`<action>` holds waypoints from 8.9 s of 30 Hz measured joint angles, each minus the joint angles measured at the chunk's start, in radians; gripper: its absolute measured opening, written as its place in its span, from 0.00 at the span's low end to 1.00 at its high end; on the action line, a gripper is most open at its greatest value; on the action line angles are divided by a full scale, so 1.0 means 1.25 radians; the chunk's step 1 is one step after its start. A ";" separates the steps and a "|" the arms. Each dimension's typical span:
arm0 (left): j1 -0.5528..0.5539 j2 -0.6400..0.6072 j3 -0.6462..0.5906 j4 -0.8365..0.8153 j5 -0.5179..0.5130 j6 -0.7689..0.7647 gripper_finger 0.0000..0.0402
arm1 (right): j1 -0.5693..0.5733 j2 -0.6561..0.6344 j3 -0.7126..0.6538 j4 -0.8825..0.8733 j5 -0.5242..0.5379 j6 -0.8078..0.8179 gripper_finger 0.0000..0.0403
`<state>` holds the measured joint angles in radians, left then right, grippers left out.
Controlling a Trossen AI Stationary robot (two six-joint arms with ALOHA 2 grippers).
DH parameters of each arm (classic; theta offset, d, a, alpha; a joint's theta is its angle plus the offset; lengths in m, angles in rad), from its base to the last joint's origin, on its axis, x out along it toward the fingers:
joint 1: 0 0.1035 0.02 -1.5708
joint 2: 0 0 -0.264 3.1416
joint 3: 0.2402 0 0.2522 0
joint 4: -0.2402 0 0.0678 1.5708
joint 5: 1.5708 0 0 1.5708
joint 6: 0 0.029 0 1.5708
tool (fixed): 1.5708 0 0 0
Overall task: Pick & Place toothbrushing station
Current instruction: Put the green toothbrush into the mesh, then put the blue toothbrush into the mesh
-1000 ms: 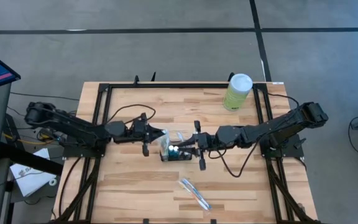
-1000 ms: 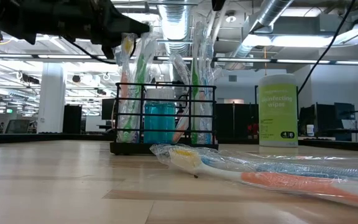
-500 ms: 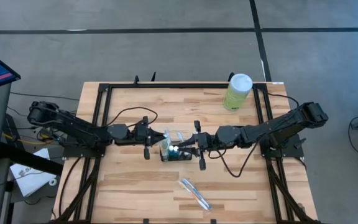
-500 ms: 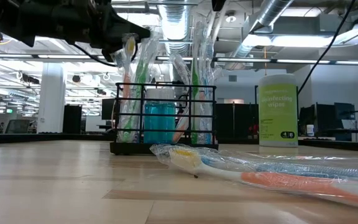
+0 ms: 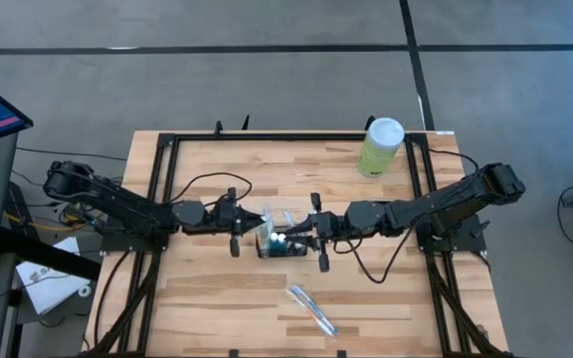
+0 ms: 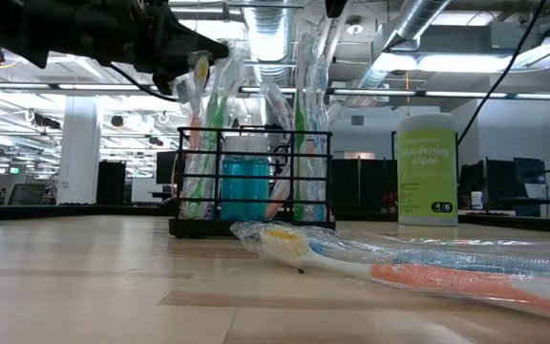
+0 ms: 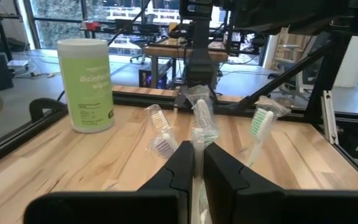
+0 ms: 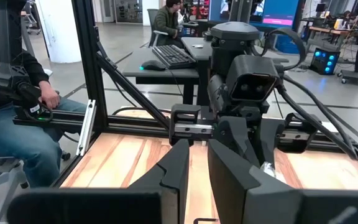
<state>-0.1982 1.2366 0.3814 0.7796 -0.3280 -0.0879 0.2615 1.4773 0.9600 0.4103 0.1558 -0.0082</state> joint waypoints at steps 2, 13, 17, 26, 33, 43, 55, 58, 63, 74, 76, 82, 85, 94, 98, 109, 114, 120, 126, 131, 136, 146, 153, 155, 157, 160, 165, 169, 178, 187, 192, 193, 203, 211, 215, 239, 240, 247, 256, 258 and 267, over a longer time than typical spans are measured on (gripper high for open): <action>0.000 0.000 0.000 -0.010 -0.005 -0.004 0.03 | 0.000 0.000 0.000 0.000 0.000 0.000 0.13; -0.018 -0.011 -0.002 -0.032 -0.025 -0.005 0.04 | 0.000 0.000 0.000 -0.010 0.000 0.000 0.13; -0.030 -0.022 -0.002 -0.044 -0.052 0.000 0.04 | 0.000 0.000 0.000 -0.017 0.000 0.000 0.13; -0.032 -0.021 -0.001 -0.068 -0.067 -0.027 0.04 | 0.000 0.000 0.000 -0.016 0.000 0.000 0.13; -0.032 -0.020 -0.003 -0.085 -0.066 -0.043 0.04 | 0.000 0.000 0.000 -0.014 0.000 0.000 0.13; -0.032 -0.020 -0.002 -0.096 -0.070 -0.061 0.04 | 0.000 0.000 0.000 -0.014 0.000 0.000 0.13; -0.032 -0.030 -0.004 -0.106 -0.052 -0.062 0.20 | 0.000 0.000 0.000 -0.016 0.000 0.000 0.13; -0.034 -0.046 -0.005 -0.118 -0.047 -0.055 0.26 | 0.000 0.000 0.000 -0.017 0.000 0.000 0.13; -0.045 -0.067 -0.006 -0.124 -0.046 -0.039 0.36 | 0.000 0.000 0.000 -0.018 0.000 0.000 0.13; -0.055 -0.081 -0.006 -0.108 -0.088 -0.011 0.43 | 0.000 0.000 0.000 -0.033 -0.001 0.026 0.13; -0.055 -0.093 -0.004 -0.102 -0.088 -0.010 0.42 | 0.000 0.000 0.000 -0.045 -0.001 0.028 0.13; -0.077 -0.160 -0.004 -0.103 -0.090 0.017 0.42 | 0.006 0.000 0.000 -0.127 -0.009 0.077 0.13; -0.093 -0.175 -0.004 -0.102 -0.090 0.020 0.42 | 0.010 0.000 0.000 -0.176 -0.082 0.121 0.13; -0.106 -0.176 -0.004 -0.103 -0.090 0.020 0.42 | 0.073 0.000 0.000 -0.349 -0.149 0.208 0.13; -0.105 -0.176 -0.003 -0.103 -0.090 0.019 0.42 | 0.106 0.000 0.000 -0.404 -0.149 0.260 0.13; -0.105 -0.176 -0.003 -0.101 -0.090 0.018 0.42 | 0.165 0.078 0.002 -0.420 -0.148 0.385 0.13; -0.105 -0.176 -0.003 -0.098 -0.090 0.016 0.42 | 0.167 0.150 0.000 -0.410 -0.148 0.425 0.13; -0.105 -0.176 -0.003 -0.096 -0.090 0.016 0.42 | 0.161 0.232 0.002 -0.348 -0.169 0.456 0.13; -0.105 -0.176 -0.003 -0.095 -0.090 0.016 0.42 | 0.142 0.283 0.000 -0.321 -0.211 0.483 0.13; -0.105 -0.176 -0.003 -0.096 -0.090 0.016 0.42 | 0.131 0.323 0.000 -0.275 -0.254 0.499 0.13; -0.105 -0.176 -0.003 -0.096 -0.090 0.016 0.42 | 0.123 0.339 0.000 -0.237 -0.294 0.498 0.13; -0.105 -0.176 -0.003 -0.096 -0.090 0.016 0.42 | 0.117 0.338 0.000 -0.241 -0.314 0.491 0.14; -0.105 -0.176 -0.003 -0.096 -0.090 0.016 0.42 | 0.101 0.338 0.000 -0.241 -0.314 0.488 0.26; -0.105 -0.176 -0.003 -0.096 -0.090 0.016 0.42 | 0.097 0.338 0.000 -0.241 -0.314 0.488 0.28; -0.105 -0.176 -0.003 -0.096 -0.090 0.016 0.42 | 0.097 0.338 0.000 -0.241 -0.314 0.488 0.30; -0.105 -0.176 -0.003 -0.096 -0.090 0.016 0.42 | 0.097 0.339 0.000 -0.241 -0.314 0.503 0.32; -0.105 -0.176 -0.003 -0.096 -0.090 0.016 0.42 | 0.097 0.369 0.002 -0.225 -0.318 0.529 0.37; -0.105 -0.176 -0.003 -0.096 -0.090 0.016 0.42 | 0.097 0.380 0.002 -0.202 -0.322 0.530 0.41; -0.105 -0.176 -0.002 -0.096 -0.090 0.016 0.42 | 0.093 0.381 0.003 -0.218 -0.300 0.515 0.31; -0.105 -0.176 -0.002 -0.096 -0.090 0.016 0.42 | 0.092 0.384 0.001 -0.213 -0.295 0.507 0.04; -0.105 -0.176 -0.002 -0.096 -0.090 0.016 0.42 | 0.096 0.381 0.028 -0.251 -0.291 0.475 0.01; -0.105 -0.176 -0.002 -0.096 -0.090 0.016 0.42 | 0.097 0.378 0.037 -0.265 -0.288 0.465 0.01; -0.105 -0.176 -0.002 -0.098 -0.090 0.016 0.42 | 0.113 0.261 0.066 -0.309 -0.183 0.352 0.00; -0.105 -0.176 -0.002 -0.098 -0.090 0.016 0.42 | 0.148 0.154 0.065 -0.309 -0.016 0.256 0.00; -0.105 -0.176 -0.002 -0.098 -0.090 0.016 0.42 | 0.153 0.121 0.042 -0.288 0.045 0.231 0.00; -0.105 -0.176 -0.002 -0.100 -0.090 0.016 0.42 | 0.125 -0.108 -0.245 0.238 0.275 0.010 0.00; -0.105 -0.176 -0.002 -0.100 -0.090 0.016 0.42 | 0.115 -0.108 -0.254 0.258 0.275 0.004 0.00; -0.105 -0.176 -0.002 -0.100 -0.090 0.016 0.42 | 0.045 -0.109 -0.290 0.394 0.275 -0.039 0.00; -0.105 -0.176 -0.002 -0.100 -0.090 0.016 0.42 | -0.031 -0.104 -0.292 0.450 0.273 -0.058 0.00; -0.105 -0.176 -0.002 -0.100 -0.090 0.016 0.42 | -0.040 -0.104 -0.292 0.469 0.267 -0.057 0.00; -0.105 -0.176 -0.002 -0.100 -0.090 0.016 0.42 | -0.080 -0.027 -0.292 0.577 0.215 -0.023 0.00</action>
<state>-0.3298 1.0164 0.3782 0.6552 -0.4404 -0.0681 0.1613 1.4439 0.5952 1.1313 0.4244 -0.0373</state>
